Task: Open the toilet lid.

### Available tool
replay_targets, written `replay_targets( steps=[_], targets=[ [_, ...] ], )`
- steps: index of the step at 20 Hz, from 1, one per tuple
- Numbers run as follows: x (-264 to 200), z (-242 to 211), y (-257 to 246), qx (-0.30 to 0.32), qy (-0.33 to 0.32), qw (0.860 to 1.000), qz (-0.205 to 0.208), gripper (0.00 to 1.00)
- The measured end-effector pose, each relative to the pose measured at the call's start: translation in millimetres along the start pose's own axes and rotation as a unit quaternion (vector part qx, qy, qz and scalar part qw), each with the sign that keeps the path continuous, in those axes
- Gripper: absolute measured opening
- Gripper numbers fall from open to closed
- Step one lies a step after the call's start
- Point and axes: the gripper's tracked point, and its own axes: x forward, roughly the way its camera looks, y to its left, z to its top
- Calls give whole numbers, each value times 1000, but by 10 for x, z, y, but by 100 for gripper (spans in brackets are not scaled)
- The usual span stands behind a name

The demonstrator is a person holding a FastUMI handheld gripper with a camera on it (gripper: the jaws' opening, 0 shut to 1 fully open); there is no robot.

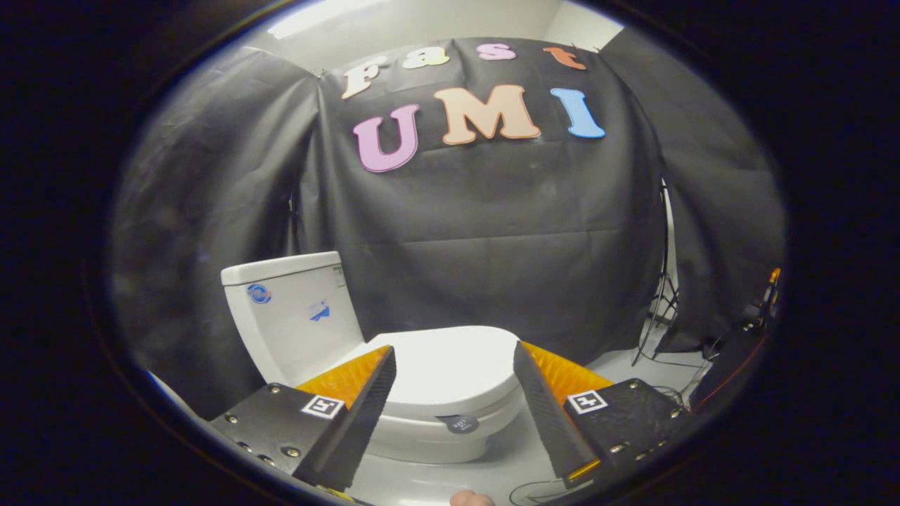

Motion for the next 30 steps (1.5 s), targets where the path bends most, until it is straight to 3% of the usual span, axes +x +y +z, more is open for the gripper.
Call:
replay_targets(
  steps=[10,19,22,30],
  targets=[
    [35,8,-92,-4,5,1000,-13,99],
    [423,29,-1,-21,35,999,-23,99],
    [674,-240,168,-26,81,996,6,99],
    [918,-820,198,16,155,987,-37,100]
  ],
)
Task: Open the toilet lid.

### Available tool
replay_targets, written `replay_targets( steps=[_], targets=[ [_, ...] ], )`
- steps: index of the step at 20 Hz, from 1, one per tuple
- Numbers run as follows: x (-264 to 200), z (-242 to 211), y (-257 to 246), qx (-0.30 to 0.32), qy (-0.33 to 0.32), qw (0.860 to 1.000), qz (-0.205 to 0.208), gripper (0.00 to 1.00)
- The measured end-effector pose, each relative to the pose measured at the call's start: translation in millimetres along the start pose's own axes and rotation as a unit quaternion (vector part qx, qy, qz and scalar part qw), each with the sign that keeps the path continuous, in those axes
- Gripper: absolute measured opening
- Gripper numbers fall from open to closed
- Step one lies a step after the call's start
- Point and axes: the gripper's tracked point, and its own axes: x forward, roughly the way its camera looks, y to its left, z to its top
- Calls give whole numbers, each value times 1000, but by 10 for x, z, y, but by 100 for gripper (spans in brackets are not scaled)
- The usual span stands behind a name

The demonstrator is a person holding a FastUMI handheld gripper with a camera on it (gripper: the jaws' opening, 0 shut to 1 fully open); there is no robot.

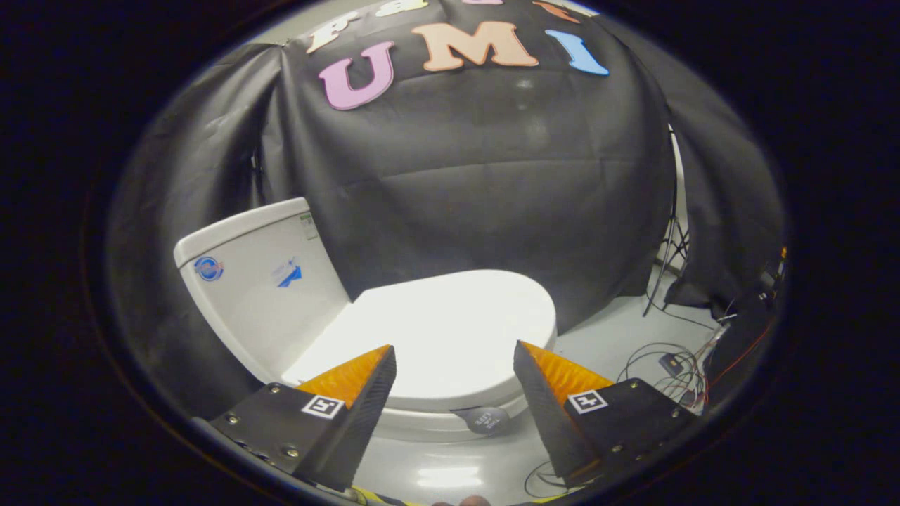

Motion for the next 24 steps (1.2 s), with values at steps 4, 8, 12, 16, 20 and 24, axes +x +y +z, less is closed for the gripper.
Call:
replay_targets(
  steps=[4,8,12,16,20,24],
  targets=[
    [145,-326,-30,11,43,999,-23,100],
    [179,-605,-274,33,82,995,-46,100],
    [206,-866,-403,89,117,987,-59,100],
    [247,-1114,-465,179,160,969,-59,94],
    [319,-1229,-429,297,180,937,-46,78],
    [398,-1198,-308,442,169,881,-20,50]
  ],
)
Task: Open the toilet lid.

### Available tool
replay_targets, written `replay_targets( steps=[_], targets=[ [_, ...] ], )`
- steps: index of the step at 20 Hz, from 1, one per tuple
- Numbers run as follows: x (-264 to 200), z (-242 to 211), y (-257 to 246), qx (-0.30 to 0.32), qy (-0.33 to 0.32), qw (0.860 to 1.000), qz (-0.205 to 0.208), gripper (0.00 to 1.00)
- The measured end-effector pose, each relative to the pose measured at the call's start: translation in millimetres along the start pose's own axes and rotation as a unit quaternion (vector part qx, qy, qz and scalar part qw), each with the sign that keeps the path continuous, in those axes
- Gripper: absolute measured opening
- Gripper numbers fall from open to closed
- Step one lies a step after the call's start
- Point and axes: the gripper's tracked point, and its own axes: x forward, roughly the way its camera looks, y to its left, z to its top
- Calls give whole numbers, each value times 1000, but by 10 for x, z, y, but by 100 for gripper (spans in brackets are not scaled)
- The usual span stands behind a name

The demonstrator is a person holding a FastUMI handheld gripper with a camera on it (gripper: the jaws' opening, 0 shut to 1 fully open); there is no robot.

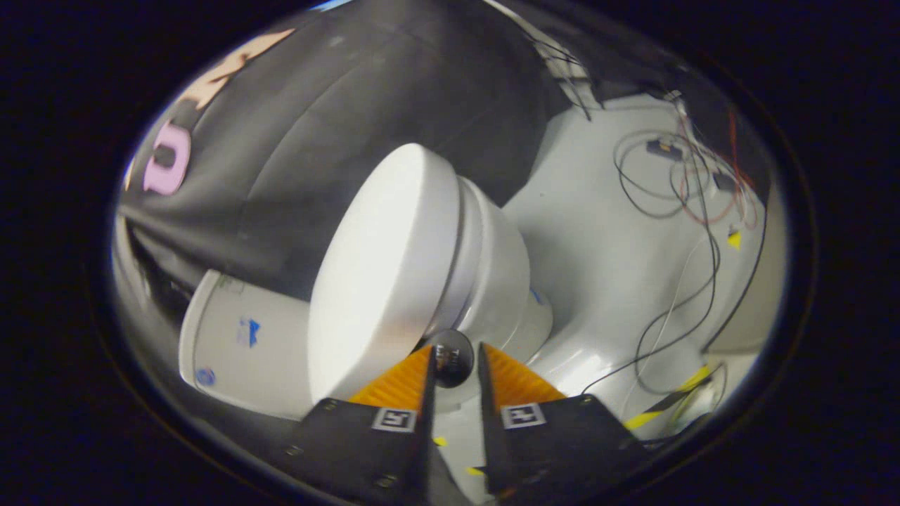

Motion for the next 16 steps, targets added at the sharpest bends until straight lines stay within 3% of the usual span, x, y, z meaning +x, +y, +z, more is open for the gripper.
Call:
replay_targets(
  steps=[3,4,10,16],
  targets=[
    [-30,93,17,64,-13,997,35,9],
    [-74,96,57,65,-14,997,44,5],
    [-115,79,125,5,-26,999,40,3],
    [-272,152,391,-60,-46,995,68,3]
  ],
)
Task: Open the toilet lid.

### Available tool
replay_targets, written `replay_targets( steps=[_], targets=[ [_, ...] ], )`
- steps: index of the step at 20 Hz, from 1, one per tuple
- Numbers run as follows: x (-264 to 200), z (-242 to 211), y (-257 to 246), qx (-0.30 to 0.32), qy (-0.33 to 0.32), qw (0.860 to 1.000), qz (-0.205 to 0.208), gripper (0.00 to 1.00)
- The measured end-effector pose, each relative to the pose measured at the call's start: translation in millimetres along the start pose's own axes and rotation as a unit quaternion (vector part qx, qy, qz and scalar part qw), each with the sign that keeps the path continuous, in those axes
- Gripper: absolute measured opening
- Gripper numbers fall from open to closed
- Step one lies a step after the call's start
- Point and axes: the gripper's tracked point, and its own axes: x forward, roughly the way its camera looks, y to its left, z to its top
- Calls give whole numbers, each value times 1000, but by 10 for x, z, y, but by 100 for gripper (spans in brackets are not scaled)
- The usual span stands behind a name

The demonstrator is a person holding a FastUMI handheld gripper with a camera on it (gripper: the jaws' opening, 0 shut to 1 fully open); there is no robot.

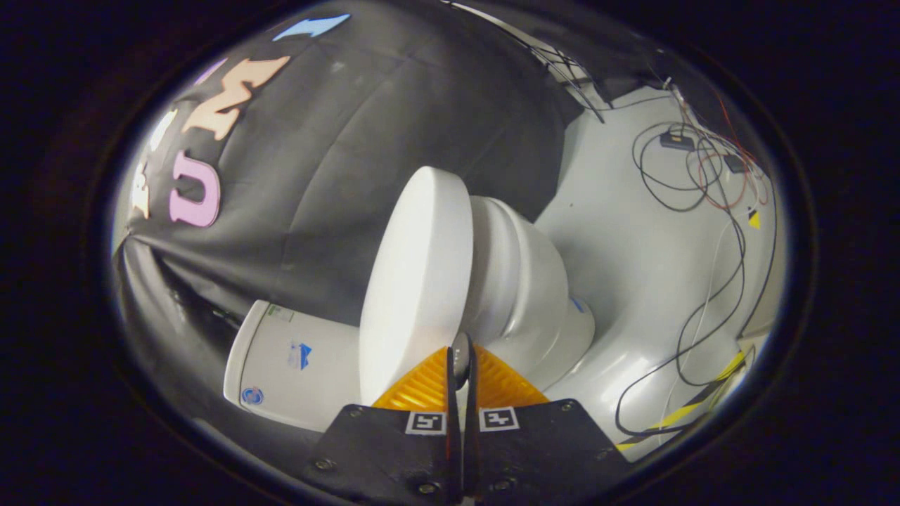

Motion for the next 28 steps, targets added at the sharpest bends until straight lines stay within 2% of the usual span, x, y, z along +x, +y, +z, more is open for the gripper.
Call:
replay_targets(
  steps=[5,9,15,20,22,25,28],
  targets=[
    [-107,95,339,-93,-22,995,18,3],
    [-230,108,584,-107,-43,993,23,2],
    [-377,138,985,-168,-59,983,43,2],
    [-492,172,1185,-260,-84,962,7,5],
    [-492,118,1311,-271,-91,958,-1,5],
    [-488,83,1442,-251,-91,963,14,5],
    [-539,82,1554,-256,-93,962,26,5]
  ],
)
